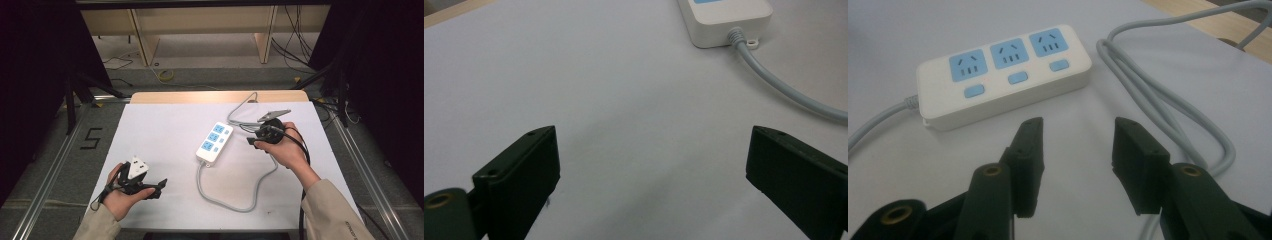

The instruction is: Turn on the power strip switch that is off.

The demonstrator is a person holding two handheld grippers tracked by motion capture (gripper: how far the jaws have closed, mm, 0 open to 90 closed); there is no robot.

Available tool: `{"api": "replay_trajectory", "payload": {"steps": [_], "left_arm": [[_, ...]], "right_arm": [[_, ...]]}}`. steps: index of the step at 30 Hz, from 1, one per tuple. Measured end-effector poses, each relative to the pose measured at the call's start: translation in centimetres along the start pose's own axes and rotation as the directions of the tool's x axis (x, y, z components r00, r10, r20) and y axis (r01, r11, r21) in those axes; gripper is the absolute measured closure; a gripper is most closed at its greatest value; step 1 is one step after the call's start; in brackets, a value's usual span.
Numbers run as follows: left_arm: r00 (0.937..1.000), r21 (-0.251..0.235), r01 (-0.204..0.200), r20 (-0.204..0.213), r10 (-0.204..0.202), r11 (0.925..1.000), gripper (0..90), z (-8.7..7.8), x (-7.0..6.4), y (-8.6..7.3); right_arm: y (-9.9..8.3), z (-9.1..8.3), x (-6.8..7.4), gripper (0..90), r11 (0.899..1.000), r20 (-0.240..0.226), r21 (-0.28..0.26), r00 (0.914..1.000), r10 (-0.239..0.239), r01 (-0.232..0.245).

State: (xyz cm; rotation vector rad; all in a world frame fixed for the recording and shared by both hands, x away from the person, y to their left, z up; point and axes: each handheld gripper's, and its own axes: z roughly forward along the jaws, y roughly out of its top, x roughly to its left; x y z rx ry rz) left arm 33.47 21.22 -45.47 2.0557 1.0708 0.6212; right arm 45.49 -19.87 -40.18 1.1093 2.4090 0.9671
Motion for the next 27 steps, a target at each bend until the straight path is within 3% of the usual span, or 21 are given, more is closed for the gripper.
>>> {"api": "replay_trajectory", "payload": {"steps": [27], "left_arm": [[1.0000,0.000,-0.007,0.004,0.007,1.0000,6.8,0.1,-0.1,0.0]], "right_arm": [[-3.2,-3.2,-1.6,45.6,0.997,0.025,-0.042,0.9972,0.071,-0.070]]}}
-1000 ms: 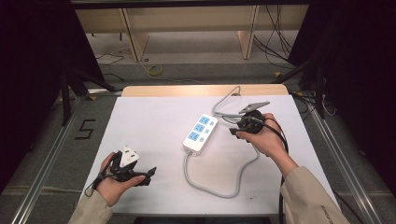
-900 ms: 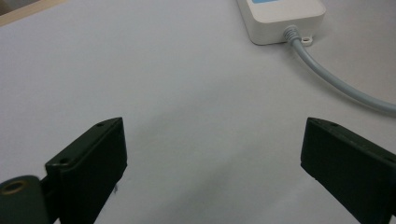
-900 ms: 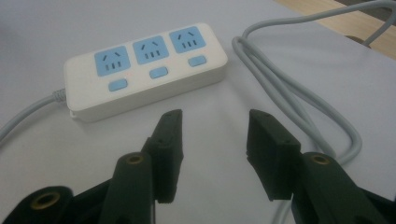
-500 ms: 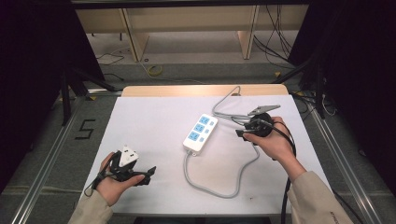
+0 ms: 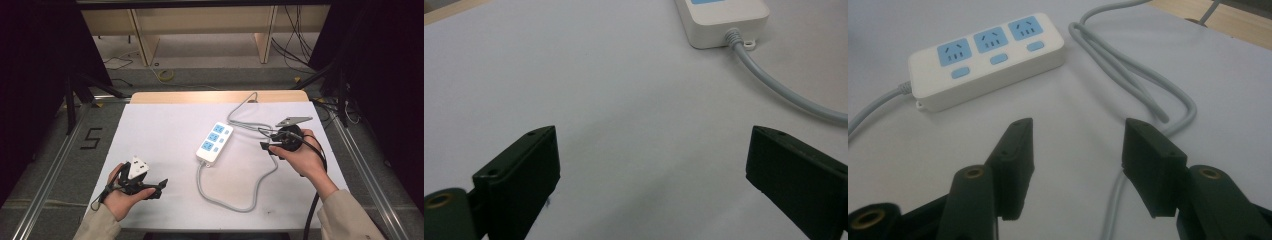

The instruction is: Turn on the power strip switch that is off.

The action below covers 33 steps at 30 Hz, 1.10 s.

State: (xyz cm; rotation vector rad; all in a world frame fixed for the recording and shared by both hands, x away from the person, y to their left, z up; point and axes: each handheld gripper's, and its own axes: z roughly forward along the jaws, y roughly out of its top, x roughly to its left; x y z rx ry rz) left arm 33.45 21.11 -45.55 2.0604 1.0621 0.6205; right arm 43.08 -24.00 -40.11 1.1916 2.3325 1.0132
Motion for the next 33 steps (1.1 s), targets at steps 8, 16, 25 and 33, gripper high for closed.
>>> {"api": "replay_trajectory", "payload": {"steps": [8,16,25,33], "left_arm": [[1.0000,0.009,-0.002,0.003,0.002,1.0000,6.7,0.1,-0.1,0.0],[1.0000,0.009,-0.004,0.004,0.004,0.9999,6.7,0.0,-0.1,-0.1],[1.0000,0.007,-0.002,0.005,0.002,1.0000,6.7,-0.1,-0.1,-0.1],[0.9990,-0.014,0.028,0.036,-0.028,0.9995,6.4,-0.4,0.0,-0.1]], "right_arm": [[-2.0,-1.3,-0.7,39.9,1.000,0.020,0.005,0.9996,0.018,-0.018],[-5.5,-2.4,-0.9,35.9,1.000,0.019,0.028,0.9998,0.011,-0.011],[-8.6,-3.8,-0.6,34.1,0.999,0.035,-0.025,0.9987,0.037,-0.036],[-10.1,-4.5,-0.1,33.7,0.996,0.044,-0.086,0.9982,0.039,-0.036]]}}
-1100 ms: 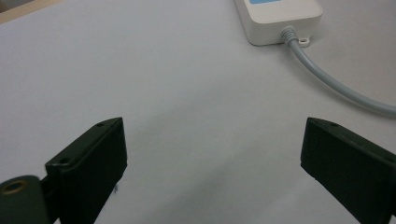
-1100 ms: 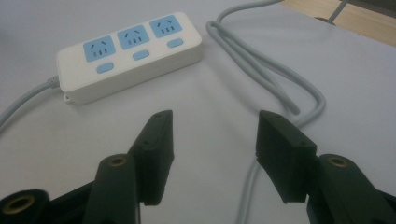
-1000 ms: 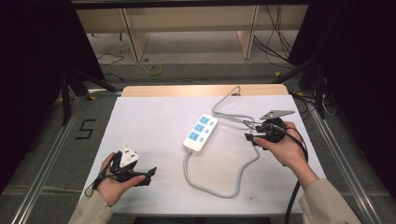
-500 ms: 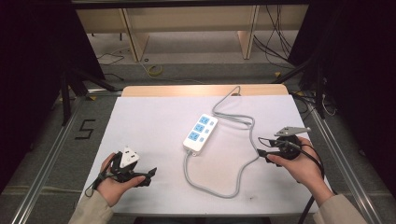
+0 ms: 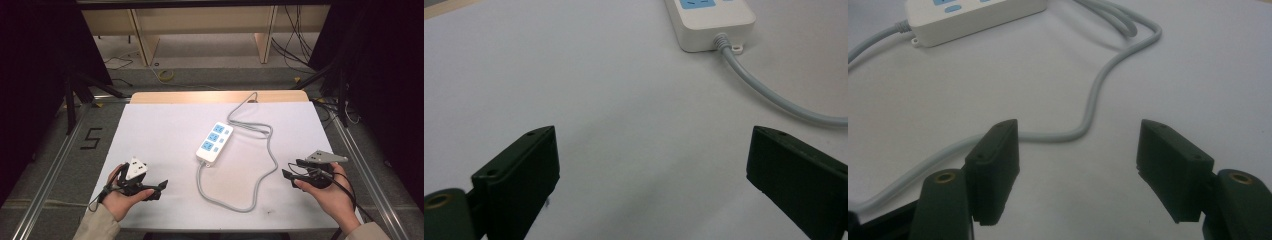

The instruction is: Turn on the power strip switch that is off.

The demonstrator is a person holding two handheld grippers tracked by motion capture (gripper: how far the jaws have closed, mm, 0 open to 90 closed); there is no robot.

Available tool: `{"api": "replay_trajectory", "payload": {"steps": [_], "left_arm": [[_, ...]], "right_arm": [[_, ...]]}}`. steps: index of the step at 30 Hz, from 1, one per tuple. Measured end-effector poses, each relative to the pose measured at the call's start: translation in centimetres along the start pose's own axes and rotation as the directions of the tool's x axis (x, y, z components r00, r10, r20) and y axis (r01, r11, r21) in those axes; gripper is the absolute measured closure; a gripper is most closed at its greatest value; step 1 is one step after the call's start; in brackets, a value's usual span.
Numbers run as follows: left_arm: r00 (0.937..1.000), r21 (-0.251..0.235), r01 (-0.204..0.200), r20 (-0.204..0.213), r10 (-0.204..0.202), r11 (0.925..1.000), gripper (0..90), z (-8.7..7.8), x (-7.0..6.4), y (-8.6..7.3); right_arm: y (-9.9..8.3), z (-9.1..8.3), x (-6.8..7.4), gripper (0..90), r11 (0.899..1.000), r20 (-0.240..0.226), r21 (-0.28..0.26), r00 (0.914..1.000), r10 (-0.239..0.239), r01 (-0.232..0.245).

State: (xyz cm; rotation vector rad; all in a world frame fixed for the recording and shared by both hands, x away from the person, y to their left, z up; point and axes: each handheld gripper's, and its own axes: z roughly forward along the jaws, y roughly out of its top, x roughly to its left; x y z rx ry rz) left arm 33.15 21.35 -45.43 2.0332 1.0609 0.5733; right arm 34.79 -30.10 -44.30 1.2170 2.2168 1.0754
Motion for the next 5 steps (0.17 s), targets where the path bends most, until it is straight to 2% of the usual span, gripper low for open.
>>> {"api": "replay_trajectory", "payload": {"steps": [5], "left_arm": [[1.0000,0.004,0.001,0.001,-0.001,1.0000,6.4,0.08,-0.02,0.02]], "right_arm": [[-0.05,-0.28,0.17,32.9,1.000,0.003,-0.020,1.0000,0.002,-0.002]]}}
